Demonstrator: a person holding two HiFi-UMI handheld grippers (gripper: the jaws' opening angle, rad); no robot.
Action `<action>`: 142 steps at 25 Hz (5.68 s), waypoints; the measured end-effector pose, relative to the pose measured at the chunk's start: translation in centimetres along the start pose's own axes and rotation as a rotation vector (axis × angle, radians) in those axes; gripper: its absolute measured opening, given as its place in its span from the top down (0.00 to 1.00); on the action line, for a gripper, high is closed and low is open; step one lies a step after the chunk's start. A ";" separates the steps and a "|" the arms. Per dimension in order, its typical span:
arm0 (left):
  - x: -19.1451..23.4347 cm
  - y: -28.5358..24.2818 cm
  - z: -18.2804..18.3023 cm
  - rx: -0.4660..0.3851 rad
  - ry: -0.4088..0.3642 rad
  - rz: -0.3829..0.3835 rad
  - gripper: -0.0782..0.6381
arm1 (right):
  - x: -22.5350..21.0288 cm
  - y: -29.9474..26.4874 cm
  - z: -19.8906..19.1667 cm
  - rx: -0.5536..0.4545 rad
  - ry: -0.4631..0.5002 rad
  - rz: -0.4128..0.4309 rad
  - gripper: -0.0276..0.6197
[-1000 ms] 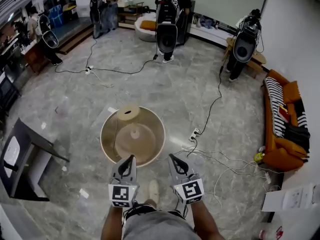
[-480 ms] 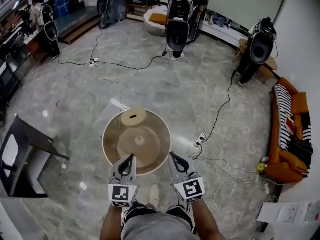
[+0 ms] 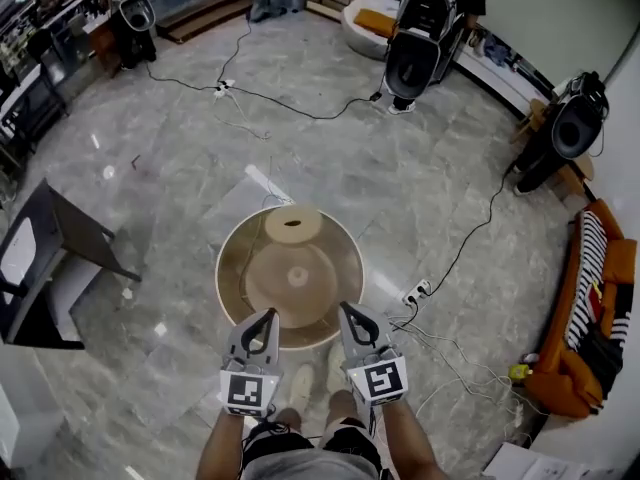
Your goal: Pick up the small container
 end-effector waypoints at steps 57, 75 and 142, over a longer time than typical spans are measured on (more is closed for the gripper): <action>10.2 -27.7 -36.6 0.245 0.356 0.239 0.87 | -1.7 -41.9 -38.3 0.291 0.093 0.415 0.63; 10.3 -27.6 -38.7 0.261 0.364 0.249 0.87 | -1.0 -43.0 -39.6 0.261 0.124 0.365 0.75; 0.3 1.1 4.1 -0.010 -0.034 0.211 0.87 | -5.2 -2.2 4.1 -0.049 0.038 0.181 0.75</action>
Point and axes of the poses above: the fingertips, and each gripper's own axes: y backward along the fingers, x to its left, z out of its top, the point moved 9 cm from there along y, backward along the fingers, and after that the axes turned 9 degrees about x, right-handed, at the moved point
